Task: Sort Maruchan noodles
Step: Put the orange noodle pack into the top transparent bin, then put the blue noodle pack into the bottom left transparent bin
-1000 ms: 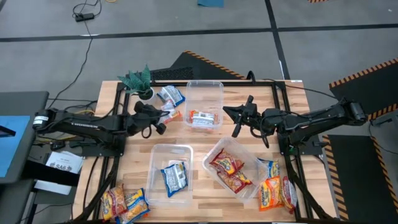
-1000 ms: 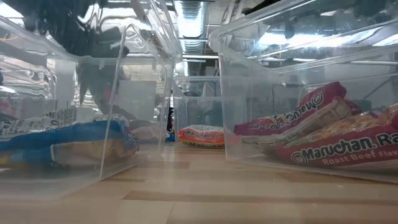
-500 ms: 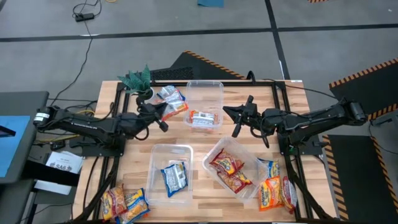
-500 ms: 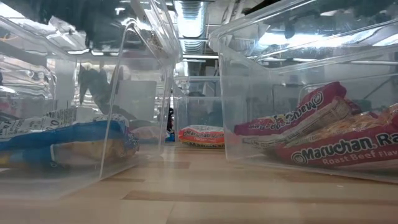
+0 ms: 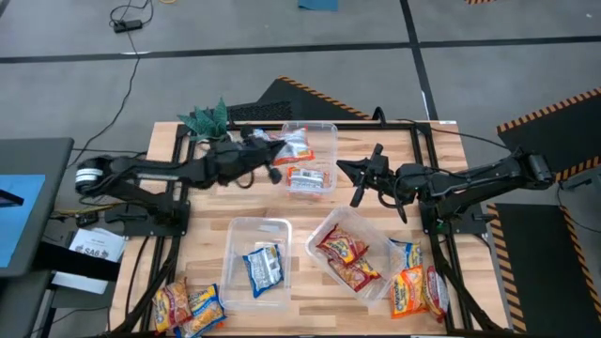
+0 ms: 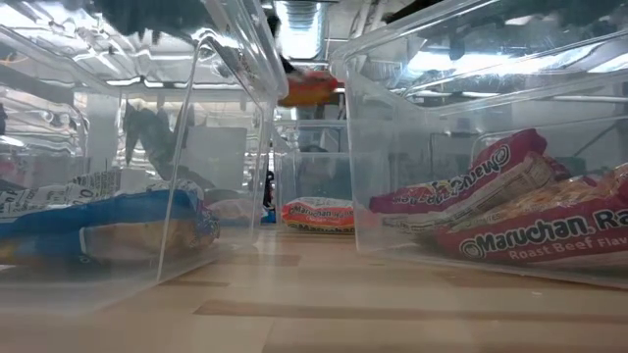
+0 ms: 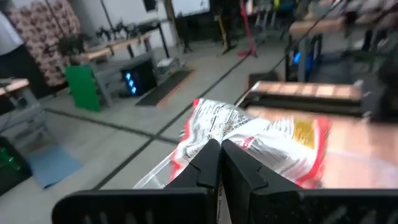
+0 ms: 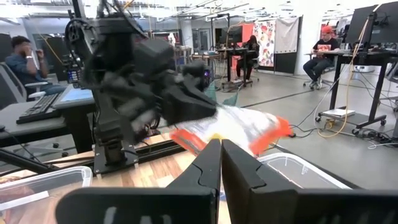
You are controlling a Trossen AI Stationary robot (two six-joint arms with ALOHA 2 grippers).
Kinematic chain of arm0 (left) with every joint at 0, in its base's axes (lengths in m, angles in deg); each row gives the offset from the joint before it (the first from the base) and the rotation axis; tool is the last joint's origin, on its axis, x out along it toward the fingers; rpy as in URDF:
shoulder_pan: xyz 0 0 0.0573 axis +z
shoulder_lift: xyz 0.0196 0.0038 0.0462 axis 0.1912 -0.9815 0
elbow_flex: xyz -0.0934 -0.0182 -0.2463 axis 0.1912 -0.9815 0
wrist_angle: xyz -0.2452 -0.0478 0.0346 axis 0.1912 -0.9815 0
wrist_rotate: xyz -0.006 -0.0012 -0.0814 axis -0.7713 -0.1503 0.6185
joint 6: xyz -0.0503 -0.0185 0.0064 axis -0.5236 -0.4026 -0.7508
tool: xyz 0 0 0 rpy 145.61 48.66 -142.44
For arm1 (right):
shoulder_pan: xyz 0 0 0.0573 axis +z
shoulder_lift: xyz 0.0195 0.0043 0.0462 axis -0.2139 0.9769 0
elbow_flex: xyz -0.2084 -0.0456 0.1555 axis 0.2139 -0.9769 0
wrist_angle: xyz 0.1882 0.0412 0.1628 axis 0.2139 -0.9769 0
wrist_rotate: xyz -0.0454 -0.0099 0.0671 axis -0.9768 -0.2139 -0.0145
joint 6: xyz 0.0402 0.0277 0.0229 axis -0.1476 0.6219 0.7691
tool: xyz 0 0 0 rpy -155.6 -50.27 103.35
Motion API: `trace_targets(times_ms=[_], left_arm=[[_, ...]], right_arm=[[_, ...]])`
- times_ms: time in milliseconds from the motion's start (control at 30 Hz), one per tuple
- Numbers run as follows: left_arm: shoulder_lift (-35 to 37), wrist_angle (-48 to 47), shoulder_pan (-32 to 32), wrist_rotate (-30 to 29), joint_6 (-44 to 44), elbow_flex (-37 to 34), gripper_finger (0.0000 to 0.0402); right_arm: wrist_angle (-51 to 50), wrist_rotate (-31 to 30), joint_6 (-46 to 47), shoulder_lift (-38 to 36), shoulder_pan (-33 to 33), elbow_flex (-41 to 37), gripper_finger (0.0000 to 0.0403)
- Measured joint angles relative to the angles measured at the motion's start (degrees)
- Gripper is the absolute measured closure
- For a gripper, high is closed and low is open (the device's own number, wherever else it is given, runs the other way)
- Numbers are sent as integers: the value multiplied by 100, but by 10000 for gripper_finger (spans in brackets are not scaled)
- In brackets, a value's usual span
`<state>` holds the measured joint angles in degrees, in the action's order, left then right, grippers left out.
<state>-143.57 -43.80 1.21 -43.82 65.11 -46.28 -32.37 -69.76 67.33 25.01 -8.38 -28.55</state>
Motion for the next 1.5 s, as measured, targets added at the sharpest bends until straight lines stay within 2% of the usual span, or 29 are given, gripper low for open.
trace_targets(times_ms=[133, 267, 433, 700, 767, 900, 1000, 1100, 1233, 1367, 1500], left_arm=[[-698, -66, 325, 115, -28, 625, 401], [-1133, -634, 521, 598, -272, 1200, 397], [-1355, -1107, 545, 832, -376, 1675, 355], [-1016, -1817, 438, 820, -650, 1918, 278], [-805, -2127, 436, 1021, -745, 1918, 270], [-222, -2900, 383, 1808, -1054, 1906, 267], [348, -3125, 178, 2234, -1247, 1533, 267], [1026, -3102, -188, 2287, -1401, 871, 267], [2053, -2318, -854, 2274, -1740, -326, 267], [2976, -1234, -1500, 1972, -1806, -1467, 267], [3686, -613, -1819, 1384, -1610, -2167, 267]], right_arm=[[-20, 0, 0, 2, 0, 0, 365], [-28, 0, 0, 2, 0, 0, 365], [-42, 0, 0, 2, 0, 0, 365], [-98, 0, -2, 2, 0, 0, 365], [-113, -1, -2, 0, 0, 0, 365], [-139, -1, -2, 2, 0, 0, 365], [-157, -2, -2, 0, 0, 0, 365], [-162, -1, -2, -1, 0, 0, 365], [-161, -1, -4, -1, -2, 0, 365], [-160, 0, -2, 2, -2, 0, 365], [-163, 0, -2, 2, -2, 0, 365]])
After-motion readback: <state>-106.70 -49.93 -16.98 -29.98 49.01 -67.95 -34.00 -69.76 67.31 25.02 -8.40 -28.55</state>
